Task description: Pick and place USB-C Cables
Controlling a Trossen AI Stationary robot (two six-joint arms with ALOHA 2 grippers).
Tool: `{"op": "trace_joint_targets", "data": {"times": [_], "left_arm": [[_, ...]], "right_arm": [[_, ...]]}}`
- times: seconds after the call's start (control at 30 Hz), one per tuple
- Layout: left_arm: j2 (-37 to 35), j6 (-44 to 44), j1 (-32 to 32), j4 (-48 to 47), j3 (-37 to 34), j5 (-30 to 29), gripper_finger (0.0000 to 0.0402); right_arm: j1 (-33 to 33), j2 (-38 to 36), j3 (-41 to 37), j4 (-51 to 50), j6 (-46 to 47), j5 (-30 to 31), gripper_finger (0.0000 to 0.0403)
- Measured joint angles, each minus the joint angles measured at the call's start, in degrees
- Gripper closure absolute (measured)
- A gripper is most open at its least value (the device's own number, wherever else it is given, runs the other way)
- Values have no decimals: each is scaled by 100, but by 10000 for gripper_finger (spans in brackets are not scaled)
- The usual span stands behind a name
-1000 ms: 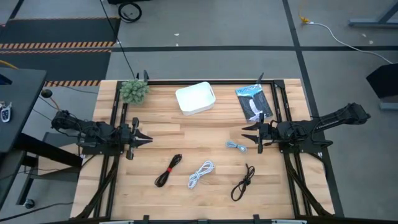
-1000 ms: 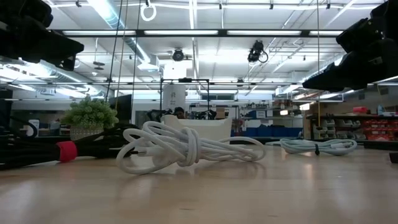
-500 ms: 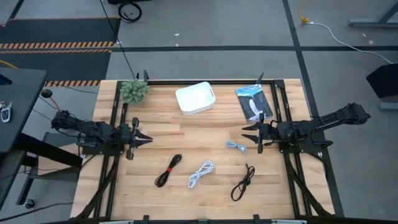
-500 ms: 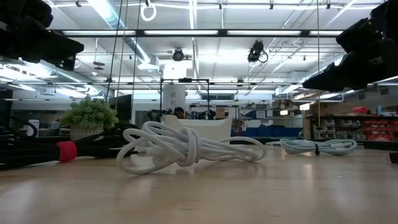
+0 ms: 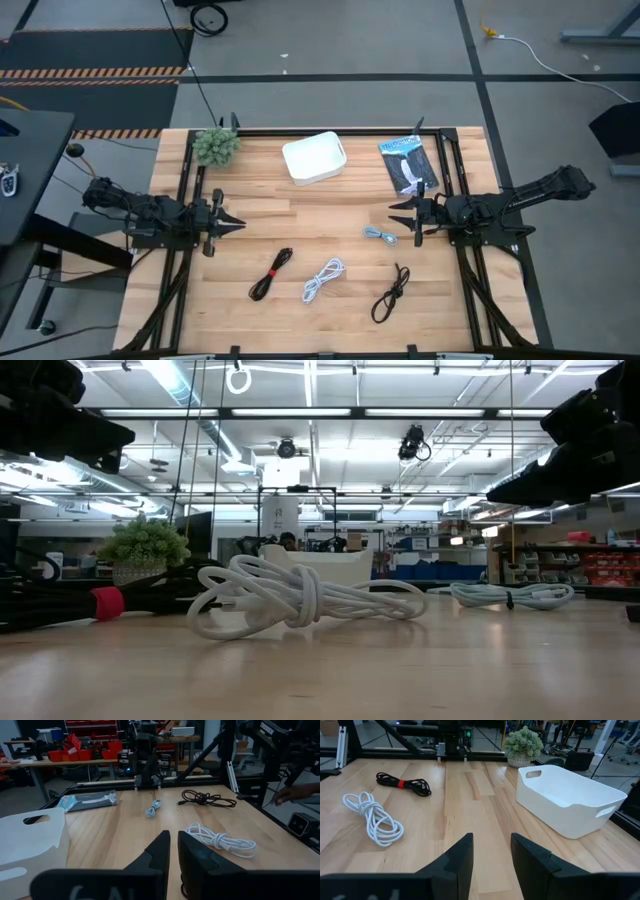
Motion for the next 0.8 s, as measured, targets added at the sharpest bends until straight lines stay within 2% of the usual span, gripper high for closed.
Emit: {"op": "trace_joint_targets", "data": {"times": [0.6,0.8], "left_arm": [[0,-1,0,-1,0,-1,358],[2,-2,0,-2,0,1,358]], "right_arm": [[0,1,2,129,31,0,265],[0,1,0,781,768,-1,265]]}}
